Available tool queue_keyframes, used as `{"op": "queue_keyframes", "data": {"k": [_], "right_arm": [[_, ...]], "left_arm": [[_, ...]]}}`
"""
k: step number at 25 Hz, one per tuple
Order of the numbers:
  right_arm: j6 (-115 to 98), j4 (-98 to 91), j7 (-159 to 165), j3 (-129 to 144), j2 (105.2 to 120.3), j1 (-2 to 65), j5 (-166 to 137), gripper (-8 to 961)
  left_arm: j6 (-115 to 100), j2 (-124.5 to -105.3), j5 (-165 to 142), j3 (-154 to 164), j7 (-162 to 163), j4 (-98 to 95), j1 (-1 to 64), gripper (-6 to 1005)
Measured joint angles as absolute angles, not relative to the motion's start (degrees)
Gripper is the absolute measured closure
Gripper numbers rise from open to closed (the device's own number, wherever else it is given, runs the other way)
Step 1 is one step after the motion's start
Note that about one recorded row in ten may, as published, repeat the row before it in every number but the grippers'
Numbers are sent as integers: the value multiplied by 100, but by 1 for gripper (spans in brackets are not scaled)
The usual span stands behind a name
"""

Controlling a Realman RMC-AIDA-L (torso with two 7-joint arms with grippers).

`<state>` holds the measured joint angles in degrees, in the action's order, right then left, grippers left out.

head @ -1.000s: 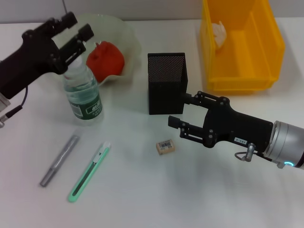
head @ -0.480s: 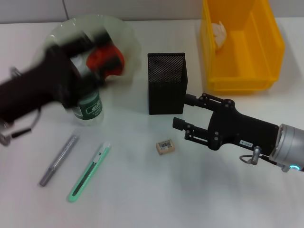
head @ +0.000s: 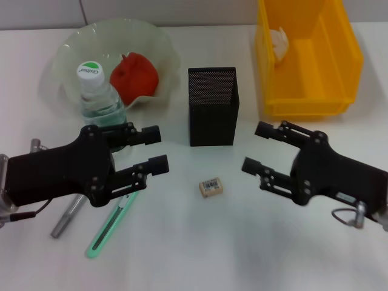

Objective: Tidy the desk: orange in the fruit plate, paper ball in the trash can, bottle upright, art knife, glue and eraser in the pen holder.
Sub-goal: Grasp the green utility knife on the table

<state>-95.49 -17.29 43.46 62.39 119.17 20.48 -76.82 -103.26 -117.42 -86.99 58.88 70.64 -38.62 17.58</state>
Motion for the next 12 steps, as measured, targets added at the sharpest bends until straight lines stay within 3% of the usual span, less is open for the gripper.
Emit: {"op": "queue_keyframes", "data": {"k": [12], "right_arm": [[-9733, -1496, 4071, 6328, 11934, 1860, -8084, 276]], "left_arm": [[-10214, -11684, -9249, 5880, 7296, -3855, 1764, 497]]}}
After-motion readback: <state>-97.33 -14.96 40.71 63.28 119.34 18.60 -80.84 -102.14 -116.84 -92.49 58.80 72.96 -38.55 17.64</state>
